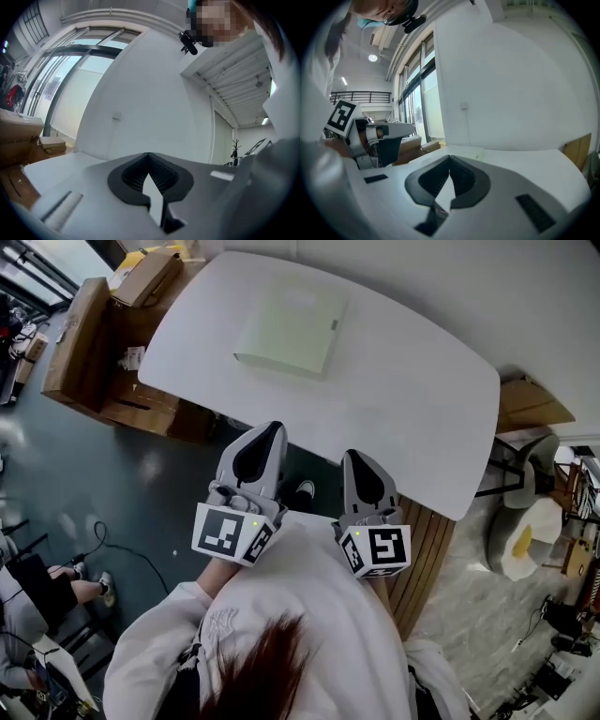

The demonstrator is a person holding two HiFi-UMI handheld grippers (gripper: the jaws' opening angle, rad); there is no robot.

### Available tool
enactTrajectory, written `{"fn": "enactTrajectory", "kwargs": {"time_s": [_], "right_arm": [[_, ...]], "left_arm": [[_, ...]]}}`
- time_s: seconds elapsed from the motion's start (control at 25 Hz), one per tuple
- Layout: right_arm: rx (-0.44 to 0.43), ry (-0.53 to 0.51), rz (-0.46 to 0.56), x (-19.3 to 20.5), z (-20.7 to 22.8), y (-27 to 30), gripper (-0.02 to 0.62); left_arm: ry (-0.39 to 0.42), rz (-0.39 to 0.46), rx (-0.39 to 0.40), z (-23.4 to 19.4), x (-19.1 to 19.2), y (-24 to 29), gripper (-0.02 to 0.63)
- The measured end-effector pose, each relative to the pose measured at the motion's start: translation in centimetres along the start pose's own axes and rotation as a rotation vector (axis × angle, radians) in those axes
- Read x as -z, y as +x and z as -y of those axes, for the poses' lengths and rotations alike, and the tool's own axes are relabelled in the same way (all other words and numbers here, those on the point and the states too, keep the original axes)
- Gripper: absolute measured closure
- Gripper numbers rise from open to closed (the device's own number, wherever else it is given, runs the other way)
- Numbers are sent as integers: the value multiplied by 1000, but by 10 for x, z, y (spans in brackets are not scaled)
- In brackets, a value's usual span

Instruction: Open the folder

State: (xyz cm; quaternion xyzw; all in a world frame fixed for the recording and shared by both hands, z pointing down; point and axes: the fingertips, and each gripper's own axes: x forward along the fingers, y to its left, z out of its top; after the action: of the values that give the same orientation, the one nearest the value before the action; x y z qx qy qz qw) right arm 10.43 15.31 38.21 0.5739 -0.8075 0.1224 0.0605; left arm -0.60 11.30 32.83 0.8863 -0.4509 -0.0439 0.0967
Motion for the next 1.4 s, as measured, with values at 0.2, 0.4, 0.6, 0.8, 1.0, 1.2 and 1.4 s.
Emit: {"fn": "enactTrajectory", "kwargs": {"time_s": [0.2, 0.4, 0.6, 0.8, 1.0, 1.2, 1.4], "right_arm": [[-15, -3, 9, -4, 13, 3, 589], [-26, -4, 26, -9, 19, 6, 588], [-32, -3, 38, -13, 21, 11, 588], [-21, -5, 47, -18, 23, 19, 589], [8, -1, 49, -23, 29, 33, 589], [38, 11, 47, -31, 33, 59, 588], [73, 20, 36, -37, 28, 89, 589]], "left_arm": [[26, 31, -20, 5, -7, 8, 598], [34, 49, -108, -12, -14, 5, 598], [33, 72, -130, -18, -22, 8, 598], [42, 71, -111, -22, -24, 17, 598], [34, 62, -74, -29, -25, 35, 598], [24, 46, -44, -51, -27, 60, 598], [2, 21, -4, -80, -30, 79, 598]]}}
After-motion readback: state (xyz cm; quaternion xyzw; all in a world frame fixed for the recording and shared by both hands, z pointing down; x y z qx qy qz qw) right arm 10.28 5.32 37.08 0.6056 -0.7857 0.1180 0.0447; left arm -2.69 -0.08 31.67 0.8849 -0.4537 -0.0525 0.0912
